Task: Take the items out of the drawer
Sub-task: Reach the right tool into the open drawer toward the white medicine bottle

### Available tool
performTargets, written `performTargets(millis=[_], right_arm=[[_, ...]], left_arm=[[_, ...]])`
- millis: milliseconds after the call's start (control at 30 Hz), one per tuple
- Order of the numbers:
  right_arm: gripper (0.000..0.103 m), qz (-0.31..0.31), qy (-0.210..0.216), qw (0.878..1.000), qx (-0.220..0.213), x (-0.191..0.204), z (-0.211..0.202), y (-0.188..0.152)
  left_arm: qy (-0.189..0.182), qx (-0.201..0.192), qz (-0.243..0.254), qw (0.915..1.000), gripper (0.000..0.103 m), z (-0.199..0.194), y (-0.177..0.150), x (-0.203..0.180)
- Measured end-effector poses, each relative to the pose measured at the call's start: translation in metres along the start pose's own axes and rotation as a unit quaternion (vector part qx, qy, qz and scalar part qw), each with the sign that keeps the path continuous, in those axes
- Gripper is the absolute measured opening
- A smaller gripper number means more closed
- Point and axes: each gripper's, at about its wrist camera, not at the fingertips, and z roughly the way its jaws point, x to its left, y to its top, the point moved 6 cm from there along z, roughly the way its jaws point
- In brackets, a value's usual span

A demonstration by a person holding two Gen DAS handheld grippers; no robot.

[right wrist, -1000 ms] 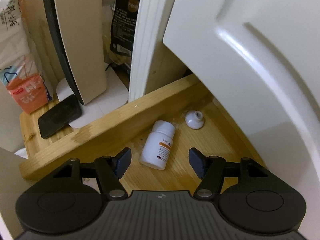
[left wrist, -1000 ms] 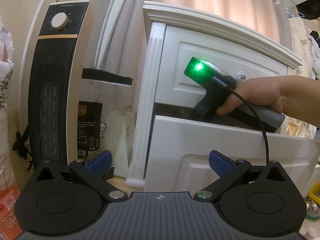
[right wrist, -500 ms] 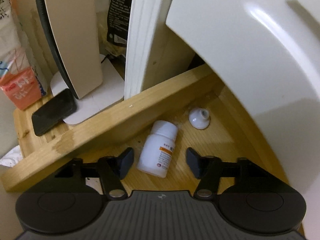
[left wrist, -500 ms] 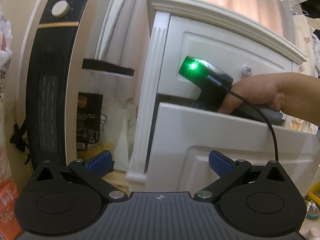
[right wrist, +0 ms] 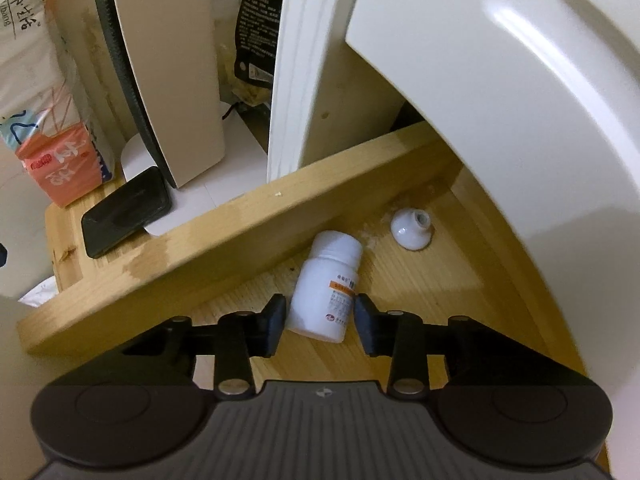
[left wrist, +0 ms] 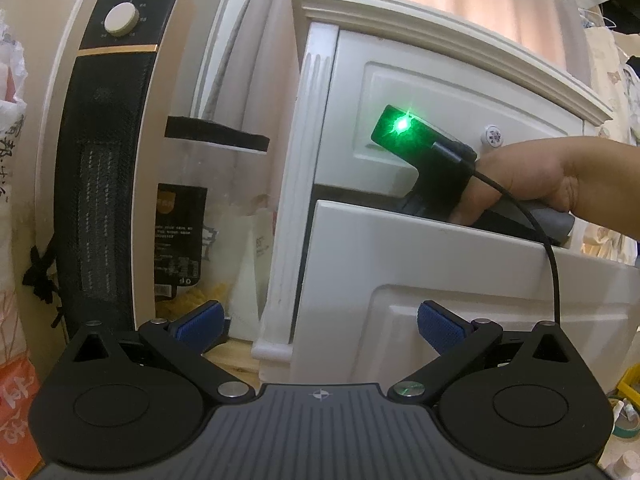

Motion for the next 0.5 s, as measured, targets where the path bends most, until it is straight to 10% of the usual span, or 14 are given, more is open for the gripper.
performTargets(millis=[500], right_arm=[[0.032,-0.010,-0.006,1.000,0.004,-0.004,-0.012,-0.013]], left_arm=[[-0.001,0.004,0.008,1.0000,0.103,0.001,-0.005,-0.003]])
